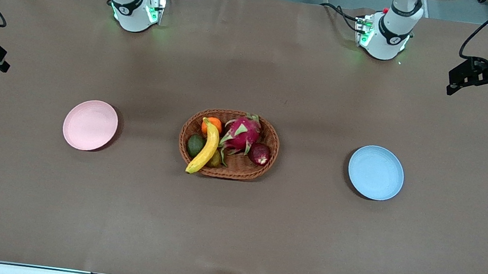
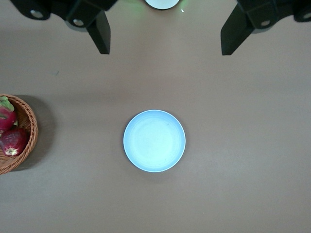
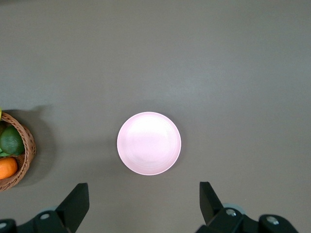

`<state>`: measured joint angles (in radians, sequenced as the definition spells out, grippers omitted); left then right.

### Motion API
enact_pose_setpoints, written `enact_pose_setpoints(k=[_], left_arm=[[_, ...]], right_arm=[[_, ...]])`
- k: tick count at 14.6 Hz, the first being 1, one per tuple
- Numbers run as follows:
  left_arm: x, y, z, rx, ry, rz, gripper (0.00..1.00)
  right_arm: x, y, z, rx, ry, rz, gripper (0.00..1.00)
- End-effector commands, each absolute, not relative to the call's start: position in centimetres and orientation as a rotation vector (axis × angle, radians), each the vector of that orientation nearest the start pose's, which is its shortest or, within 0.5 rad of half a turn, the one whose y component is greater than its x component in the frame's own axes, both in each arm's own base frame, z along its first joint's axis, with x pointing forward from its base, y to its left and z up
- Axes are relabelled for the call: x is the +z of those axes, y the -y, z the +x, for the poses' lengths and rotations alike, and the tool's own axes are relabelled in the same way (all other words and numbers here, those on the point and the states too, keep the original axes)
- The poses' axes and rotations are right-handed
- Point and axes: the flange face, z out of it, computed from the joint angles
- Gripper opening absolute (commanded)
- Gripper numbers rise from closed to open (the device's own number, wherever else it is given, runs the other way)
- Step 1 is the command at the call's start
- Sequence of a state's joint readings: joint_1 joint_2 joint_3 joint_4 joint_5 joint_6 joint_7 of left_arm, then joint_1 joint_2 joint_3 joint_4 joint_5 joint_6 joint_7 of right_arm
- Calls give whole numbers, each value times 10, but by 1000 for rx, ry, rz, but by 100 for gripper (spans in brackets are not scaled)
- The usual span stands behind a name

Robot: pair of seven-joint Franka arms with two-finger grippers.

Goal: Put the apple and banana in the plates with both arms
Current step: 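Move the right gripper and the left gripper toward the fruit basket, then lower the right gripper to the banana while the left gripper reaches the apple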

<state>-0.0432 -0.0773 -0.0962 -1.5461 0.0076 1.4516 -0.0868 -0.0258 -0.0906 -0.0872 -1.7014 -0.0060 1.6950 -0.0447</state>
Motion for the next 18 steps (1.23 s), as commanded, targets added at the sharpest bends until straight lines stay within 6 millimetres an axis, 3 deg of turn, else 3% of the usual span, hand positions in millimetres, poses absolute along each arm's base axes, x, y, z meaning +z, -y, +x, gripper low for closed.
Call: enact_pose_setpoints(k=[1, 4, 7, 10, 11, 14, 15, 18], left_arm=[[673, 72, 516, 16, -97, -3116, 100], [672, 71, 517, 16, -94, -3116, 100], [654, 74, 532, 59, -108, -3131, 100], [629, 94, 554, 53, -115, -3138, 100], [618, 112, 561, 40, -142, -3143, 100], [581, 162, 575, 70, -85, -3155, 100], [565, 189, 578, 80, -34, -3157, 100], [521, 246, 584, 93, 141, -3163, 100]], right_arm=[[624, 62, 532, -128, -117, -3166, 100], [623, 62, 531, -121, -113, -3166, 100], [627, 65, 532, -145, -136, -3166, 100], [609, 61, 548, -88, -116, -3159, 100], [603, 56, 551, -73, -106, -3159, 100], [563, 17, 576, 15, 11, -3164, 100], [545, -3, 585, 34, 63, -3164, 100], [490, -81, 603, 106, 238, -3161, 100]])
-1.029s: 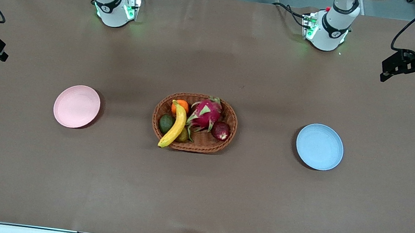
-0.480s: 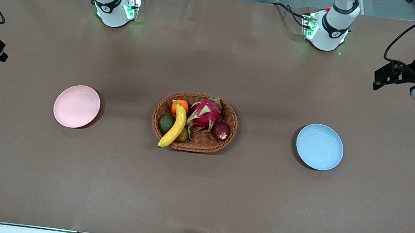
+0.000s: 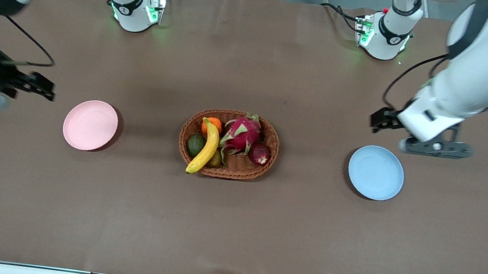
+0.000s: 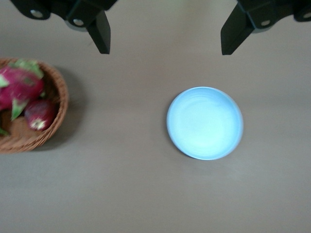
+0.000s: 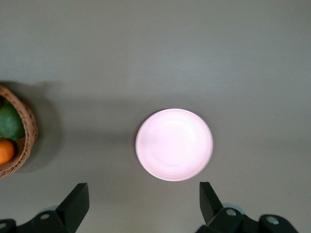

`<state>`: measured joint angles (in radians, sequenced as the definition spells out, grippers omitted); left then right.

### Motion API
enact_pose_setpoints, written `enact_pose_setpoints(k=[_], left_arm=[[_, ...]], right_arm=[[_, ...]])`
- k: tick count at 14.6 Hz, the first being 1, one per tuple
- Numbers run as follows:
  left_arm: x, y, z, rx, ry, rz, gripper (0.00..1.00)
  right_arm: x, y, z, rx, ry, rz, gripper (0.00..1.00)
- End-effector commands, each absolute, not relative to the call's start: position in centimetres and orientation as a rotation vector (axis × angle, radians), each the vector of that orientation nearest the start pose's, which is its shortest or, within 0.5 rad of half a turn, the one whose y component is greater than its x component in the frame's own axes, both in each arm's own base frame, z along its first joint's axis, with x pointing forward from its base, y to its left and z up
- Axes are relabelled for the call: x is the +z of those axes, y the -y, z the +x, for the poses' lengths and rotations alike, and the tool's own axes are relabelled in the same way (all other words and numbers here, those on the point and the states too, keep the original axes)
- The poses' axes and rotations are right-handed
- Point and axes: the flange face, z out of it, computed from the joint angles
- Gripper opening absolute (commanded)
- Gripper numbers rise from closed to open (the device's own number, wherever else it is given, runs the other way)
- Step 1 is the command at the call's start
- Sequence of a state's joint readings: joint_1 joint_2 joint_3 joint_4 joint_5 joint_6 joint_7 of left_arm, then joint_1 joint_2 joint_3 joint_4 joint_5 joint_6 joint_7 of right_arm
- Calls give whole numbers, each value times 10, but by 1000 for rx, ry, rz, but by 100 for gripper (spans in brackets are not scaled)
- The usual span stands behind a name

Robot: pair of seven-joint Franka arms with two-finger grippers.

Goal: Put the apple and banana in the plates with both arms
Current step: 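Lower the right gripper to the banana while the left gripper reaches the apple, then close the right gripper on the banana while the left gripper grasps the apple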

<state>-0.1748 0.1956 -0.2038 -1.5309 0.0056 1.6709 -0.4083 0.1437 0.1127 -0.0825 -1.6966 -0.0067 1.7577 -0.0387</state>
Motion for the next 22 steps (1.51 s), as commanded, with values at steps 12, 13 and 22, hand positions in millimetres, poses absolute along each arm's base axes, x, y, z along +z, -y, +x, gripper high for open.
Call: enact_pose_setpoints(k=[12, 13, 22], left_arm=[[326, 425, 569, 145, 891, -3122, 100], [317, 433, 564, 161, 938, -3104, 100], [265, 458, 555, 165, 1154, -3059, 100]], right_arm=[[308, -302, 607, 91, 164, -2922, 100], [298, -315, 602, 105, 162, -2914, 100], [261, -363, 576, 174, 74, -2893, 75]])
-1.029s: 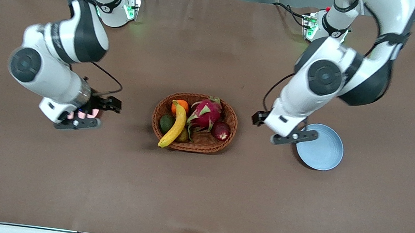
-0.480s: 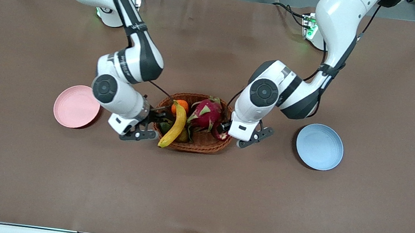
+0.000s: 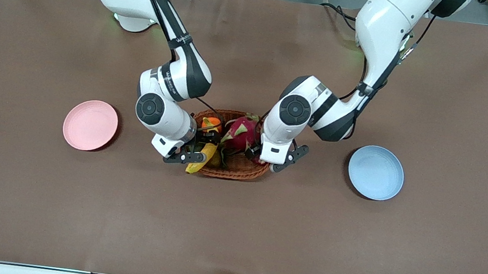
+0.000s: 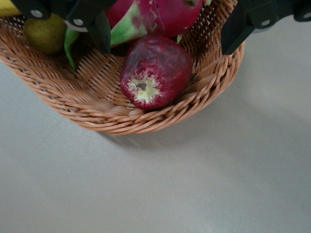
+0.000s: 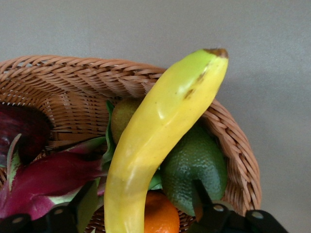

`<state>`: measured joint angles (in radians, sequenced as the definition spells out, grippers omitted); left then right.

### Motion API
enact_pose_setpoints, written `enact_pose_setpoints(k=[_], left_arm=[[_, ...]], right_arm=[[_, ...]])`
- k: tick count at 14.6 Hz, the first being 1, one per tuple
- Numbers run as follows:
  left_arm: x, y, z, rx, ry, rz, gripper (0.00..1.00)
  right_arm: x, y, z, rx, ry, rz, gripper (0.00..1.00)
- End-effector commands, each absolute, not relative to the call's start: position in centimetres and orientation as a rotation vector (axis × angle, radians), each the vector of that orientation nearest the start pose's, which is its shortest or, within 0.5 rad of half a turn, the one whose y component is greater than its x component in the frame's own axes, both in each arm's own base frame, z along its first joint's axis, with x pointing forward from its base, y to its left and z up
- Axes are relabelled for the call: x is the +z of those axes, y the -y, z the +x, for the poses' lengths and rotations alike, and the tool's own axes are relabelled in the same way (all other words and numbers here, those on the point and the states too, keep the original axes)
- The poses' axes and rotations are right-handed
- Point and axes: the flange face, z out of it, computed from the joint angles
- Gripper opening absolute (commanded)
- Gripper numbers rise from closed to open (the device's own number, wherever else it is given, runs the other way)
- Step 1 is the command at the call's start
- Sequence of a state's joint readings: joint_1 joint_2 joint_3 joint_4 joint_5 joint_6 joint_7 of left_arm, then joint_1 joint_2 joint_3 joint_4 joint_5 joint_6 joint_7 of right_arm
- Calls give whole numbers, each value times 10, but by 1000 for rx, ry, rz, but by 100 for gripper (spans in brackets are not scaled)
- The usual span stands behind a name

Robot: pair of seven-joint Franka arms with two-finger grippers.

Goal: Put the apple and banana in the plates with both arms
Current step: 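Close the right gripper on the banana while the left gripper grasps the apple, then carry the banana to the pink plate while the left gripper carries the apple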

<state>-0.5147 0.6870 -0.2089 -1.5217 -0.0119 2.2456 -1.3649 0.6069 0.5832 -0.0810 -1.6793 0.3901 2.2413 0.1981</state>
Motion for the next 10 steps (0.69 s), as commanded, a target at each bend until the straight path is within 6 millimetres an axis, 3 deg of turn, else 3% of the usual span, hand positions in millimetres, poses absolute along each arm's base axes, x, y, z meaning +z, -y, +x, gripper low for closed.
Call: enact_pose_setpoints(k=[1, 3, 7, 10], left_arm=[[261, 459, 557, 158, 1166, -3066, 100], [251, 463, 553, 161, 1156, -3068, 100], [236, 463, 553, 155, 1158, -3071, 98], [225, 463, 552, 164, 1154, -3061, 88]], right_arm=[[260, -367, 574, 172, 74, -2894, 73], [263, -371, 574, 165, 80, -2891, 65], [252, -371, 573, 191, 61, -2890, 65], [249, -369, 572, 207, 63, -2893, 65]])
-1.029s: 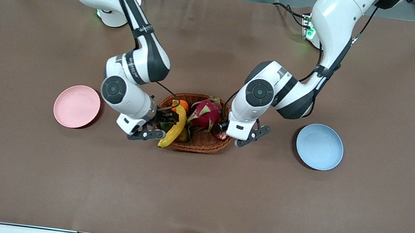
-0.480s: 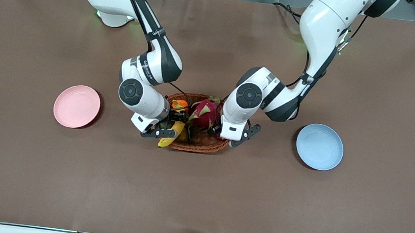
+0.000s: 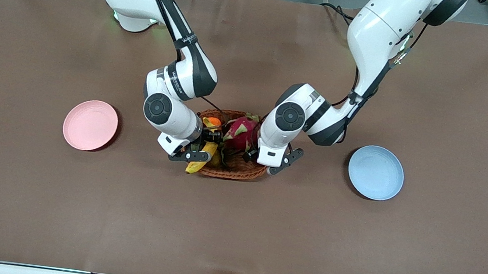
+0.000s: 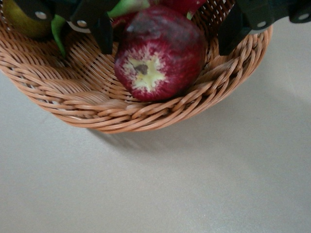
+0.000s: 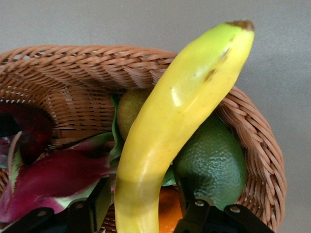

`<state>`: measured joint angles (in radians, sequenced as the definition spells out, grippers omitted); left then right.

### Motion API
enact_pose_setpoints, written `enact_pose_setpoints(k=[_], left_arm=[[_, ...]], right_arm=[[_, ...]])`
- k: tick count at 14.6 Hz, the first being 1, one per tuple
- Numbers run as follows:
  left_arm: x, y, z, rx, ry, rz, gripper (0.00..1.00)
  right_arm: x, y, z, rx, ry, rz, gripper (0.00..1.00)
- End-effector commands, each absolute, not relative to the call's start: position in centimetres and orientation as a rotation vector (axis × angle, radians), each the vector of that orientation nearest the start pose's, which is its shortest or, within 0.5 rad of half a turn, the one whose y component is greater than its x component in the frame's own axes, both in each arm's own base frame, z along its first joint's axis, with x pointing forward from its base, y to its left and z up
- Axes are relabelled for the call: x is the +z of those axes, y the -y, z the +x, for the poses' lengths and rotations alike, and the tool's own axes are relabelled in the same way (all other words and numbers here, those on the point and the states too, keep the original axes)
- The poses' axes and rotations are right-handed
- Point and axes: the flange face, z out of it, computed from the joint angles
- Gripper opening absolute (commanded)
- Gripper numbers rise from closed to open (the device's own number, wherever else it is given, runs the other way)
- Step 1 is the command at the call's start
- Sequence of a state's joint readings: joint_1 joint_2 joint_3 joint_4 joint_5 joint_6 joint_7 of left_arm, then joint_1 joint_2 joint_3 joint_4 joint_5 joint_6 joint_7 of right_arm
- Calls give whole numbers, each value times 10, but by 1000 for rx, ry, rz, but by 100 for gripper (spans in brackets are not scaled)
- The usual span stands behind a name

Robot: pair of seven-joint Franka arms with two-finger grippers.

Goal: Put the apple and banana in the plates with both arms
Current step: 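Carry the banana to the pink plate while the left gripper carries the apple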

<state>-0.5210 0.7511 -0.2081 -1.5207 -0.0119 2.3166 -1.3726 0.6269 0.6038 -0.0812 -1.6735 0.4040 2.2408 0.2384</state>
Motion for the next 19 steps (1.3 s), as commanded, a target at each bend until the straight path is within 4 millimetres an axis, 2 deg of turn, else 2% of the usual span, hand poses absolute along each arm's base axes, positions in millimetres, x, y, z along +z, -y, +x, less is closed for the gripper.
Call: enact_pose_setpoints(k=[1, 5, 7, 11, 12, 14, 16, 19], left_arm=[[225, 463, 552, 160, 1153, -3064, 83], [234, 463, 554, 147, 1148, -3075, 50], [250, 461, 555, 141, 1147, -3071, 39], [333, 436, 565, 108, 1149, -3055, 36], [350, 424, 568, 101, 1125, -3050, 35], [366, 397, 574, 24, 966, -3023, 32], [365, 367, 578, -59, 910, -2948, 32], [351, 290, 589, -179, 779, -2835, 32]], right_arm=[[247, -369, 571, 213, 60, -2895, 65], [244, -371, 571, 223, 3, -2899, 62], [243, -370, 570, 231, 2, -2901, 58], [243, -370, 570, 235, 0, -2901, 58], [243, -370, 570, 235, 0, -2901, 58], [243, -371, 569, 236, 3, -2901, 58], [242, -370, 569, 238, 2, -2902, 54], [242, -372, 567, 240, 6, -2903, 43]])
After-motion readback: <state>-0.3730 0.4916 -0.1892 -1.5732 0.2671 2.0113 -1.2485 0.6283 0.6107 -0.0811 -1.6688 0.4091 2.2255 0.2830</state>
